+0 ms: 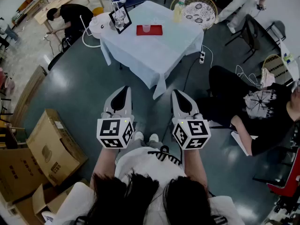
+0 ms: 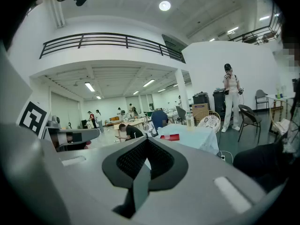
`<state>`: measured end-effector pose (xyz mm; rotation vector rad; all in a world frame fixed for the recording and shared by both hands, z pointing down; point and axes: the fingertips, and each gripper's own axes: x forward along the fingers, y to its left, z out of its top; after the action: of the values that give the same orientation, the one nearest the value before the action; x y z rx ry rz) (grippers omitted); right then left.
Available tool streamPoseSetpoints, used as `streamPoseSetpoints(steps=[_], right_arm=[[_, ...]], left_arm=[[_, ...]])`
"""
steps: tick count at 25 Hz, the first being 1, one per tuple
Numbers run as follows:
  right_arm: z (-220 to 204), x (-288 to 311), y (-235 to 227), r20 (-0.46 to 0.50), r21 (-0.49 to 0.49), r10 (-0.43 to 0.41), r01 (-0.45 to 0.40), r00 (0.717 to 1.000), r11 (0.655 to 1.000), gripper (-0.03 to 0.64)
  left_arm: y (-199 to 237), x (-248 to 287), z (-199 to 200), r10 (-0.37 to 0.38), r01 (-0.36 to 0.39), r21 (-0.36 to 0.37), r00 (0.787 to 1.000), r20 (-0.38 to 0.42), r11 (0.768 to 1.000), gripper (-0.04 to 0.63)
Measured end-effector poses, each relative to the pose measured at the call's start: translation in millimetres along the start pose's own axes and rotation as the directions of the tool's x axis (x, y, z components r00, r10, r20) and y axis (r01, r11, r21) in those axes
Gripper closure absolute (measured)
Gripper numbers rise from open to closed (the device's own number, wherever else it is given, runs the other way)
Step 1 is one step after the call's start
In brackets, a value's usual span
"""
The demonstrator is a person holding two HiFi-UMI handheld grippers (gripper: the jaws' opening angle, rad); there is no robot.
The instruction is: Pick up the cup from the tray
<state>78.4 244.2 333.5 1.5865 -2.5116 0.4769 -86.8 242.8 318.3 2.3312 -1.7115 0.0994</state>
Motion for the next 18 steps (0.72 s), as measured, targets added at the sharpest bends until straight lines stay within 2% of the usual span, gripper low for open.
streamPoseSetpoints(steps=[12,15,18], right_arm=[[-6,-3,-2,-0.013,-0.059,-0.036,0.035,0.999,0.998,0.592],[-6,-2,-8,-0.017,-0.045,-0.057,0.056,0.998,0.997,0.592],[-7,-2,-17,-0.020,-0.022,-0.090,0.089,0.996,0.996,0.592]], left_arm=[[4,-3,-4,0.023,-0.023,0.001,1.000,-0.007,1.000,0.595],[7,2,-3,0.040,-0.040,-0.001,0.999,-0.015,0.999,0.595],[3,6,1,0.026,-0.026,-0.017,1.000,-0.009,1.000,0.595]])
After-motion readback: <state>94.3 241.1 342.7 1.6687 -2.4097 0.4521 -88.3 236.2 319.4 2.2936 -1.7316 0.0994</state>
